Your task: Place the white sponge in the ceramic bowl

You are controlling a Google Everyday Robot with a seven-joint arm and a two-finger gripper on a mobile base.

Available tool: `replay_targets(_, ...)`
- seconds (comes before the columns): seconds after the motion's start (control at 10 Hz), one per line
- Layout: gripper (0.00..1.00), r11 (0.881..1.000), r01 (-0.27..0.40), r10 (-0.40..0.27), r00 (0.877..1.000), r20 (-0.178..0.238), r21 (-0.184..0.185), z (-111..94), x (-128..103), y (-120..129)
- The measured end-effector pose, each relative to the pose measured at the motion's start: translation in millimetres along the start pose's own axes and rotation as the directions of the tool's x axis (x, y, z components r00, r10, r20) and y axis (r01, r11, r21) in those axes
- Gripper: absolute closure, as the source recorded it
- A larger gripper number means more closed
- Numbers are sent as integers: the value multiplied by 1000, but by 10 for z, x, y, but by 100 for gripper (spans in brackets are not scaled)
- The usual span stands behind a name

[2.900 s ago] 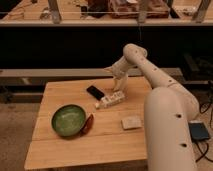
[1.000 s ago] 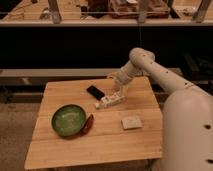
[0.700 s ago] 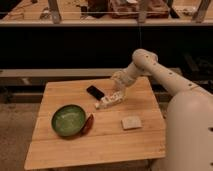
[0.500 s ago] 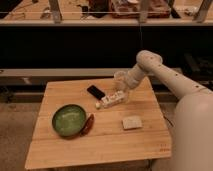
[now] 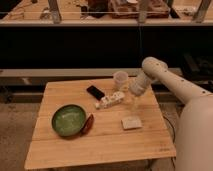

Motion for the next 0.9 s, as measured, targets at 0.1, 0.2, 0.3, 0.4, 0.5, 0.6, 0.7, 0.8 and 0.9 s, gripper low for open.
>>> replay_targets(0.1, 20, 1000, -28, 28, 1000, 7, 5, 90, 55, 48)
replay_targets(0.2, 20, 999, -37, 37, 999, 11, -2, 134, 63, 94)
replay_targets(0.3, 20, 999, -44, 44, 999, 13, -8, 173, 44, 139)
replay_targets(0.4, 20, 999, -43, 43, 999, 16, -11, 165, 8, 174)
replay_targets(0.5, 20, 999, -50, 50, 999, 16, -18, 167, 6, 248)
replay_targets(0.6, 20, 998, -58, 58, 998, 16, -17, 187, 41, 278)
replay_targets(0.7, 20, 998, -63, 63, 998, 16, -19, 288, 81, 295)
replay_targets(0.8, 20, 998, -67, 67, 998, 17, -20, 447, 133, 316)
replay_targets(0.9, 20, 997, -72, 72, 997, 17, -24, 531, 177, 351)
